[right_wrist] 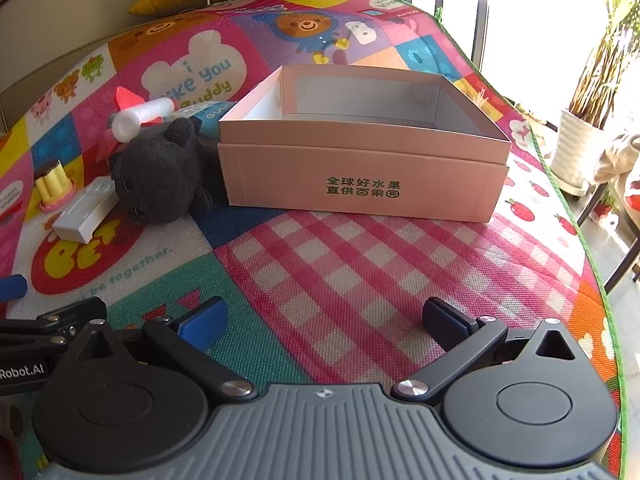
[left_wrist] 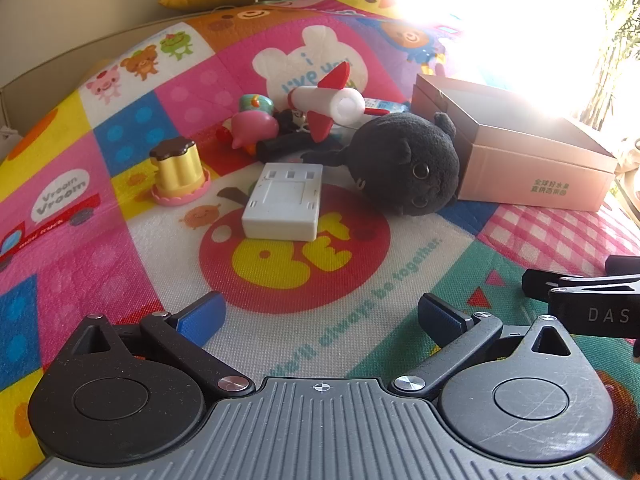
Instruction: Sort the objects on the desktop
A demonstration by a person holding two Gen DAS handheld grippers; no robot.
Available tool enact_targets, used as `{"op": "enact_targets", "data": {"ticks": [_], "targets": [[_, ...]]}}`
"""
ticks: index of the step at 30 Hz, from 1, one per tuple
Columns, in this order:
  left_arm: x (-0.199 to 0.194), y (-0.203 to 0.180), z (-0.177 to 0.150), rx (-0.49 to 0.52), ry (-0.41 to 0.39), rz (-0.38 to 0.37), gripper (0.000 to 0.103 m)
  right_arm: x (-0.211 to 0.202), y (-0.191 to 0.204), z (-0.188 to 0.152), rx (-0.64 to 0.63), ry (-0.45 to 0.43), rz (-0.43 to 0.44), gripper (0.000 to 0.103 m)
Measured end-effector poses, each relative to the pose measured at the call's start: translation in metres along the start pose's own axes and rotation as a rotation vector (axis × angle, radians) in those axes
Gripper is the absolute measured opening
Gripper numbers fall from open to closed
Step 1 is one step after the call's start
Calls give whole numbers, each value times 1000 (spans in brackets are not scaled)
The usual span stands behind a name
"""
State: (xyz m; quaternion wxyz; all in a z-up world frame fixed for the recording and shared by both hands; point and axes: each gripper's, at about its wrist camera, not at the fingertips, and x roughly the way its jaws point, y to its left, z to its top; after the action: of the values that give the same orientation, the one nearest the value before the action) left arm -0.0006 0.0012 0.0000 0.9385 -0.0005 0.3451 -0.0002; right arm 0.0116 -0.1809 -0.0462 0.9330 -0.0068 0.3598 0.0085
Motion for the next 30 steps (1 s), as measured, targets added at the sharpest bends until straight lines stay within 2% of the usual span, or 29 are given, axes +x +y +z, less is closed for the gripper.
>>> {"op": "enact_targets", "data": {"ticks": [30], "targets": [[-1,-2,0,1,0,4,103,-1,-3,-2,-8,-6,15,103]]}}
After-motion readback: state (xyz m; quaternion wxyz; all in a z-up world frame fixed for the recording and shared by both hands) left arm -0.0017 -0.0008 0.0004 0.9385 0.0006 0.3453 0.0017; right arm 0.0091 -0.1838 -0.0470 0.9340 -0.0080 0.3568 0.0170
